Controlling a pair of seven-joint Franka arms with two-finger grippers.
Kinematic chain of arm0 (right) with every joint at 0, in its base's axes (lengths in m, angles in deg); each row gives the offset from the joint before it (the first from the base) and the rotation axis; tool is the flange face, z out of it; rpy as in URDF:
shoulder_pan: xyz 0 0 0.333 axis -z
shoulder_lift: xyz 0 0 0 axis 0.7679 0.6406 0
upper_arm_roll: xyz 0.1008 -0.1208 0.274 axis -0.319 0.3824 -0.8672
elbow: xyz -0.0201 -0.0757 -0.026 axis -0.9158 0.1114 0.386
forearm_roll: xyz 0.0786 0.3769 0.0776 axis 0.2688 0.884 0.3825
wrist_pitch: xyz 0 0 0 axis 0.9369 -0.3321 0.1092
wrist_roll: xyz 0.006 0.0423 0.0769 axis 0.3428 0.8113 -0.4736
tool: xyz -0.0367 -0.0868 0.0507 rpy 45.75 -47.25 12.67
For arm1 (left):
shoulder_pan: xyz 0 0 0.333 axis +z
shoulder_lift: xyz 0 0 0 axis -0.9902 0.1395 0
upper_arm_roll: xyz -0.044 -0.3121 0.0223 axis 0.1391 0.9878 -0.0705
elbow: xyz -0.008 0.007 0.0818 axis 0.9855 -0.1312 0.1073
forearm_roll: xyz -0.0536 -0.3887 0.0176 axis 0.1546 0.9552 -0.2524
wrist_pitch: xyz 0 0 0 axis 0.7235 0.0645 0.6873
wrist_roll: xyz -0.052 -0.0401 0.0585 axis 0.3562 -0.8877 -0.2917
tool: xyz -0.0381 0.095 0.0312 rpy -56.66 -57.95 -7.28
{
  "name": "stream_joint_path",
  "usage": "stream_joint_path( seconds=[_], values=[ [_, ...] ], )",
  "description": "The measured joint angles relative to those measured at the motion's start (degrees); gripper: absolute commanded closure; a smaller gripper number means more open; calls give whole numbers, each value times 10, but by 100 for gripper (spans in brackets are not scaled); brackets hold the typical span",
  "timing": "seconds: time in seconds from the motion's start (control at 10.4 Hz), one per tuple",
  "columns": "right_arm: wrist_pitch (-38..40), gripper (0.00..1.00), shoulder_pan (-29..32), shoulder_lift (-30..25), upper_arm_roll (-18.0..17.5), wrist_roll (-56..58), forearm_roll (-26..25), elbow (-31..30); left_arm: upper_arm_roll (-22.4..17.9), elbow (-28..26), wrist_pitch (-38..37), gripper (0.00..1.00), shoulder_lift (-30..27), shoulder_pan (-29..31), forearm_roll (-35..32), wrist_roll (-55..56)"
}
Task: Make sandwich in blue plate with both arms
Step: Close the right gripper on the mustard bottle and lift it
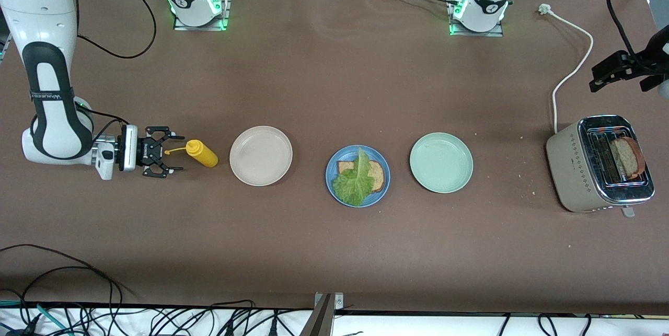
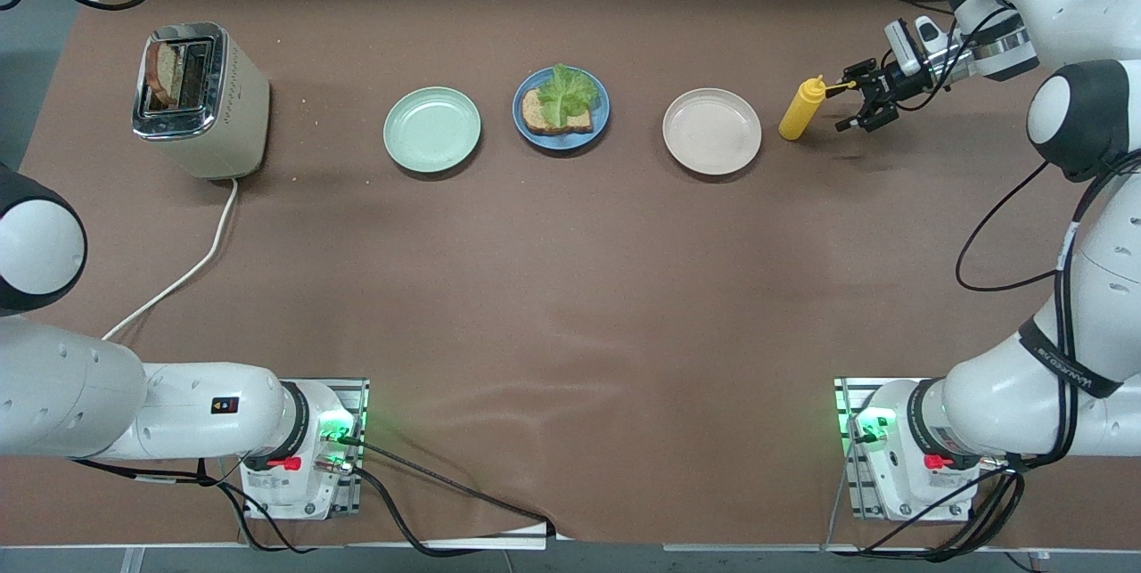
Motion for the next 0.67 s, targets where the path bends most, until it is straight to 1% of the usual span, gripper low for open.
stream_joint_path(
  seconds=[0.1,0.19,0.38,0.67],
  values=[
    [0,0,2,10,0,28,30,0,0,0,0,0,0,1,0,0],
    [5,0,5,16,0,43,48,0,0,0,0,0,0,1,0,0],
    [43,0,18,29,1,61,64,-3,0,0,0,0,0,2,0,0],
    [121,0,23,54,0,81,90,-4,0,0,0,0,0,2,0,0]
  ],
)
